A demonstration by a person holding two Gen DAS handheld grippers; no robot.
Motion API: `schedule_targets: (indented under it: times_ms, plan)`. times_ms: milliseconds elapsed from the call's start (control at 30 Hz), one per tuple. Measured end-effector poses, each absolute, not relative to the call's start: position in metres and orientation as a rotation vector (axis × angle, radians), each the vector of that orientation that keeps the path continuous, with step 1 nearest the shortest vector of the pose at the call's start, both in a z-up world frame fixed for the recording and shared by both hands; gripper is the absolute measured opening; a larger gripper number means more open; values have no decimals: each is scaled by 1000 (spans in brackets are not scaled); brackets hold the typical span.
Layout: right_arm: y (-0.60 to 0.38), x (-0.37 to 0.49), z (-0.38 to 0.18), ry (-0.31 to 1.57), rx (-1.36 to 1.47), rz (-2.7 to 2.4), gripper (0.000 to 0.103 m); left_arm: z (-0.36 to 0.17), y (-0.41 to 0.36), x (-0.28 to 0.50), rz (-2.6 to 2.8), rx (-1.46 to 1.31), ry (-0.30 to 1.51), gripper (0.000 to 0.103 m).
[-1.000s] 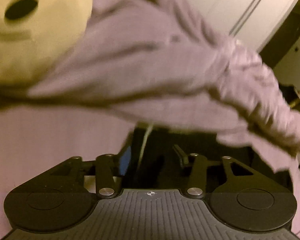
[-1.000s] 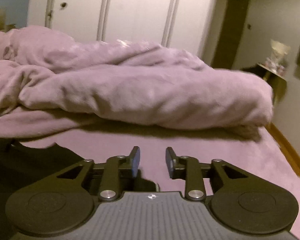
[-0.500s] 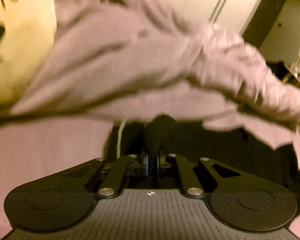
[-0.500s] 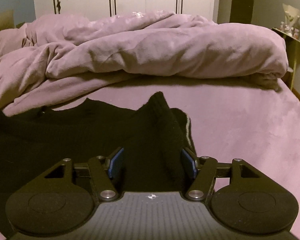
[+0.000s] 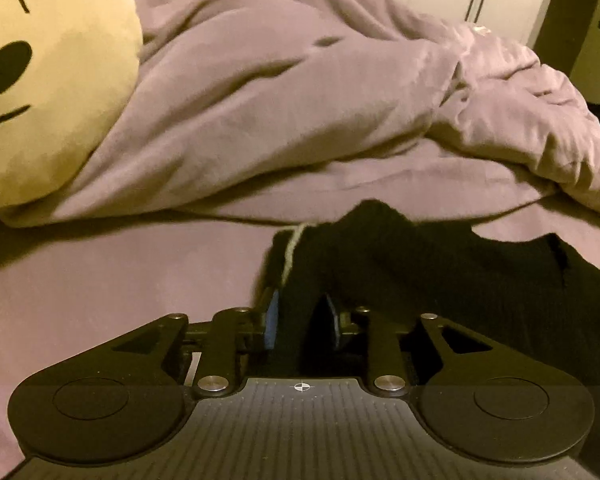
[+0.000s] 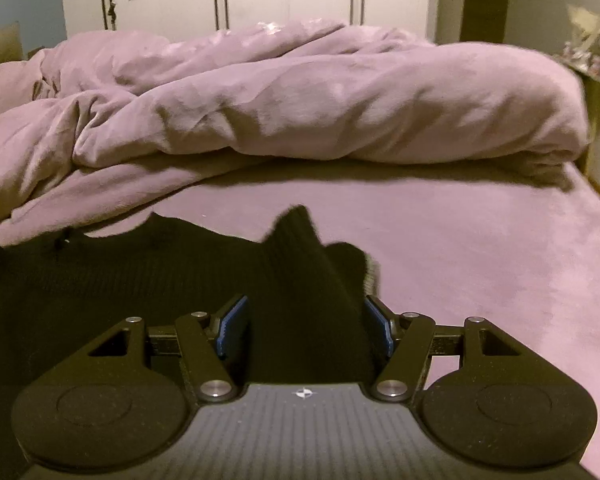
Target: Fold small clothes
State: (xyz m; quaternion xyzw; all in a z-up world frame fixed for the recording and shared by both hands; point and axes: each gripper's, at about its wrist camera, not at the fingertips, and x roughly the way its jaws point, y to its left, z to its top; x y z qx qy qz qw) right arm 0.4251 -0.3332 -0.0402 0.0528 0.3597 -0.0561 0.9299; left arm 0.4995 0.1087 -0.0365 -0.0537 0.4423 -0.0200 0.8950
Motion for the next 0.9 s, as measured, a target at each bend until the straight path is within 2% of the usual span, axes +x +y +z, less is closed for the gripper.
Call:
schedule_targets:
  times_ms: [33, 67, 100, 133, 400, 433, 467, 500, 567, 600, 633, 700, 800, 900]
  plan:
    - [-332, 431, -42, 750, 108, -100, 48, -37, 107, 501, -44, -113, 925, 30]
    - [-328, 436, -42, 762, 90, -101, 12, -38, 106, 503, -46, -114, 929, 30]
    - [-323, 440, -41, 771, 65, -95, 9, -37, 104, 505, -47, -112, 934, 28]
    - [-319, 441, -39, 768, 48, -92, 9, -35, 104, 504, -43, -105, 927, 9]
    - [-313, 434, -3, 546, -93, -238, 9, -13, 108, 502, 103, -90, 756, 6]
    - [-312, 436, -6, 544, -113, -270, 20, -14, 109, 503, 142, -81, 757, 6]
    - [-311, 437, -10, 547, -144, -305, 29, -16, 113, 505, 154, -101, 782, 19]
    - [-310, 436, -13, 552, -167, -329, 30, -16, 118, 504, 140, -135, 810, 41]
    - [-309, 426, -12, 555, -148, -344, 35, -19, 127, 498, 92, -197, 847, 60]
    - [-308, 417, -9, 551, -104, -310, 38, -20, 129, 490, 75, -194, 853, 65]
    - [-305, 406, -7, 544, -72, -275, 45, -22, 131, 484, 51, -186, 866, 69]
    - [-291, 383, -2, 554, -60, -202, 48, -26, 134, 470, 2, -185, 903, 82]
    - [-267, 346, -5, 586, 23, -56, 48, -40, 138, 453, -61, -225, 972, 90]
    - [-241, 312, -25, 665, 114, 37, 48, -60, 133, 449, -70, -218, 1056, 92]
